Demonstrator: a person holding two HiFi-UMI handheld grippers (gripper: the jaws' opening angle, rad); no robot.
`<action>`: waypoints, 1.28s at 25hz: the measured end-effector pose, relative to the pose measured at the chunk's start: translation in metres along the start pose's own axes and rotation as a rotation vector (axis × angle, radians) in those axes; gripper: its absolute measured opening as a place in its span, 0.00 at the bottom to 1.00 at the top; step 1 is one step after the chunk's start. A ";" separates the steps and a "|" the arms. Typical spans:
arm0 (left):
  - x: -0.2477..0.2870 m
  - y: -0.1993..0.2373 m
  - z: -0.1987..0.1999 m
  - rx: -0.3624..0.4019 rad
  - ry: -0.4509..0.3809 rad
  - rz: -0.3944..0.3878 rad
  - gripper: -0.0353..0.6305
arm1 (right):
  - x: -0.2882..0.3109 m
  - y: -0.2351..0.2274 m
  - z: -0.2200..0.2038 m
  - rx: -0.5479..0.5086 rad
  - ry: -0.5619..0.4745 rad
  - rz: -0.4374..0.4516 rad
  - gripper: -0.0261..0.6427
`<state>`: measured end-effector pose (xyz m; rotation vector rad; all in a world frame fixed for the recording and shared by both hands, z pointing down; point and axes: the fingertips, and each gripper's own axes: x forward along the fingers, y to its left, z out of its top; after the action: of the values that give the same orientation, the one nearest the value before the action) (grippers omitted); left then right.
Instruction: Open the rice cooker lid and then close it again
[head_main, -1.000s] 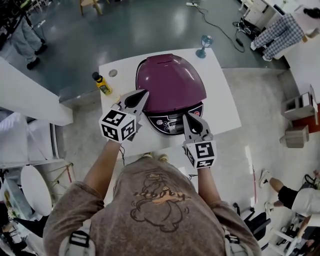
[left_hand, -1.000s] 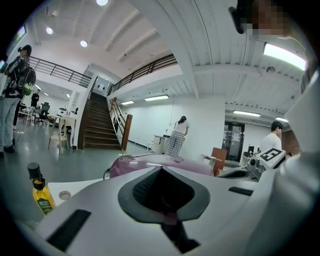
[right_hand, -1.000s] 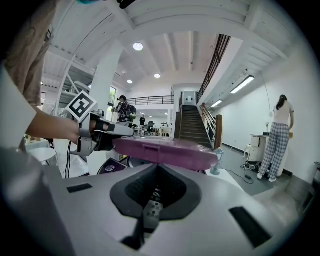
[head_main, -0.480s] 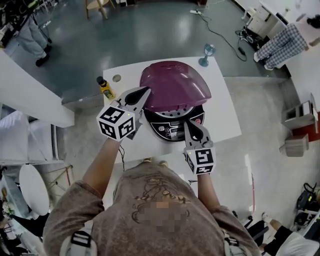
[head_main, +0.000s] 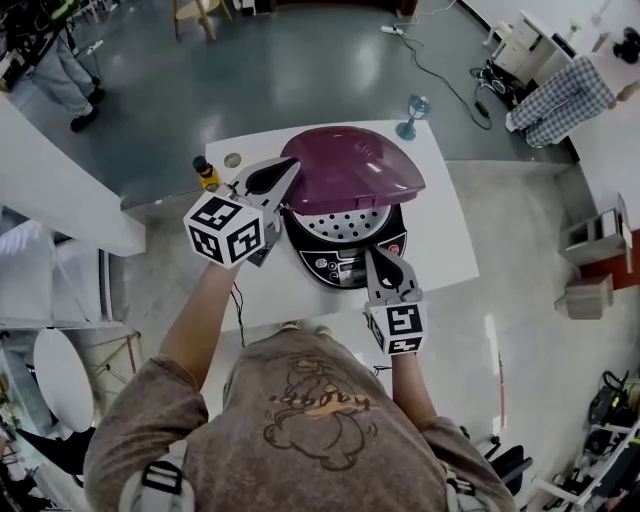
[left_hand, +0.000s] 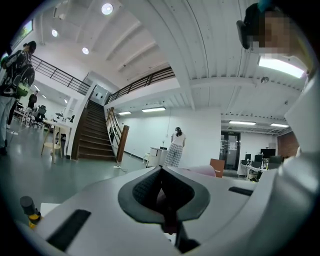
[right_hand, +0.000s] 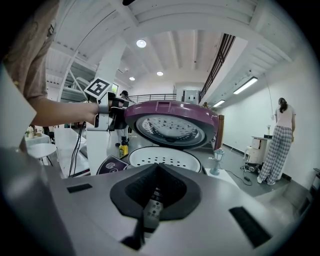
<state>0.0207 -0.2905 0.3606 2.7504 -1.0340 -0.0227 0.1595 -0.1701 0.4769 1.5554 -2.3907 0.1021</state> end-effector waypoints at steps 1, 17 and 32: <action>0.001 0.001 0.003 -0.001 -0.007 -0.003 0.08 | 0.000 0.000 0.000 -0.003 0.001 -0.001 0.04; 0.017 0.031 0.054 -0.019 -0.095 -0.030 0.08 | 0.001 -0.001 0.001 0.019 0.006 0.014 0.04; 0.033 0.054 0.065 -0.029 -0.087 -0.071 0.08 | 0.001 0.000 0.001 0.022 0.002 0.019 0.04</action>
<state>0.0046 -0.3641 0.3089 2.7803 -0.9480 -0.1681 0.1590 -0.1711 0.4759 1.5419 -2.4114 0.1343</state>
